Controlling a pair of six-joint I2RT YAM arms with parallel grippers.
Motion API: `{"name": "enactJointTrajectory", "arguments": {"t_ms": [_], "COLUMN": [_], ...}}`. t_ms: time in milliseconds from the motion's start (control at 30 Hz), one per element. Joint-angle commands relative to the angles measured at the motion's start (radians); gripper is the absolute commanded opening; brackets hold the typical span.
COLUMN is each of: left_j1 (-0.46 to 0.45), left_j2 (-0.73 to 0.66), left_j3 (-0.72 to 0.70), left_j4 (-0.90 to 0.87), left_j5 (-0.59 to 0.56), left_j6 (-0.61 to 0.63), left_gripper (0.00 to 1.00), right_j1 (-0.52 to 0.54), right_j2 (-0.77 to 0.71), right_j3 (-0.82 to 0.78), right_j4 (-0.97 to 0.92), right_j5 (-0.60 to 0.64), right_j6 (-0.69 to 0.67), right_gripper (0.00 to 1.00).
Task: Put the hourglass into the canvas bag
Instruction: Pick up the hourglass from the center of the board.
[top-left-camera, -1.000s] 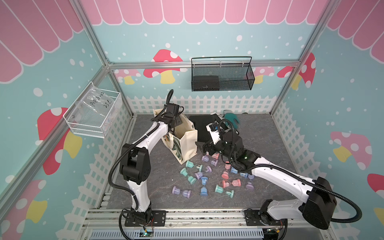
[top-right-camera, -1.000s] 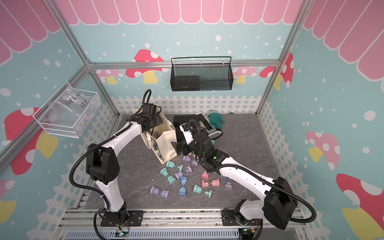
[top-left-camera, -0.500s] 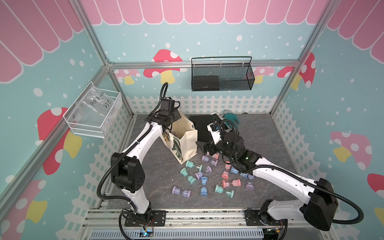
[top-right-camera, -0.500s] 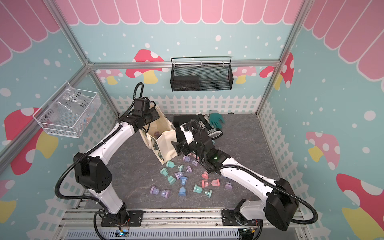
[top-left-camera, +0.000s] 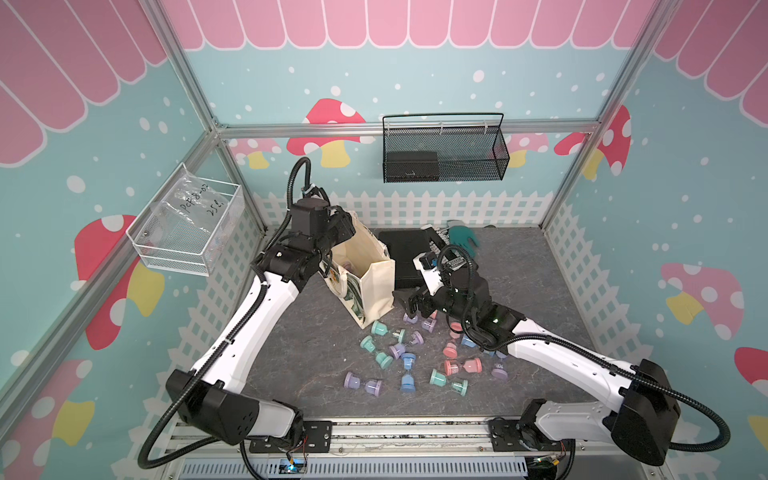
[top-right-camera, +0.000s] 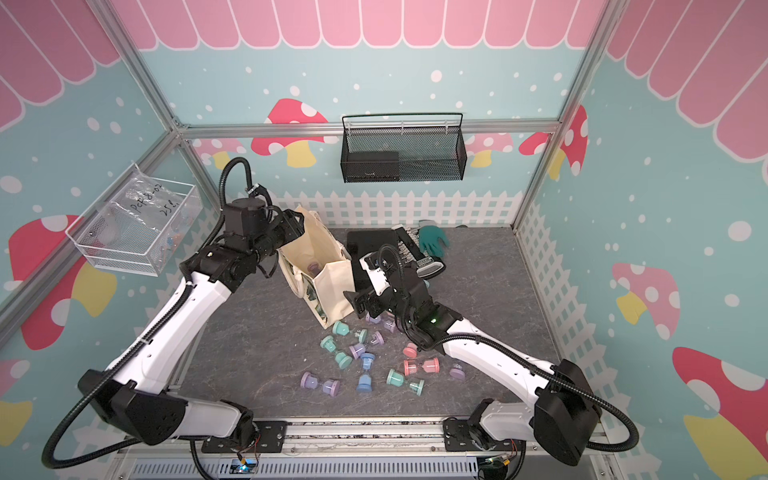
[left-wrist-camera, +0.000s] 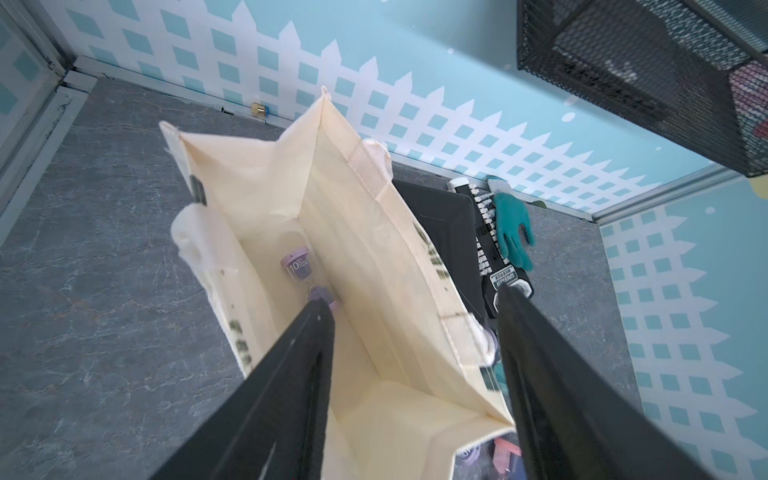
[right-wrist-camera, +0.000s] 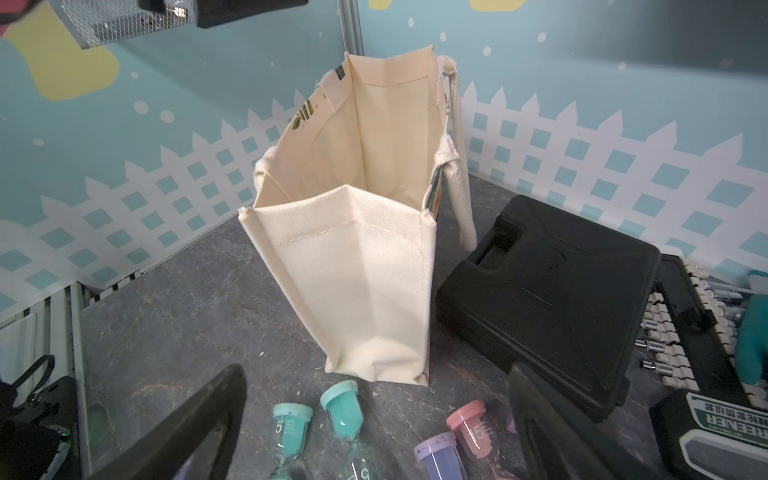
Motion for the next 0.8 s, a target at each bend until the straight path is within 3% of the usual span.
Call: {"name": "enactJointTrajectory", "arguments": {"t_ms": [0,267,533,767], "left_j1": [-0.043,-0.178,-0.294,-0.347], "left_j2": [-0.092,-0.317,-0.452,-0.491], "left_j3": [-0.071,-0.238,-0.447,-0.618], "left_j4": [-0.052,-0.186,-0.238,-0.214], "left_j5": [-0.062,-0.184,-0.182,-0.126], "left_j6": [0.024,-0.030,-0.198,-0.340], "left_gripper": [0.63,0.61,0.59,0.59], "right_j1": [-0.004,0.000,0.009,0.020], "right_j2": [-0.033,-0.046,-0.047,-0.033], "right_j3": [-0.039,-0.103,-0.230,-0.312], "right_j4": [0.005,0.006,0.092,0.159], "right_j5": [-0.040,-0.122,-0.151,-0.194], "right_j6": [-0.031,-0.016,0.014,0.007], "right_gripper": [1.00,0.99,0.99,1.00]}}
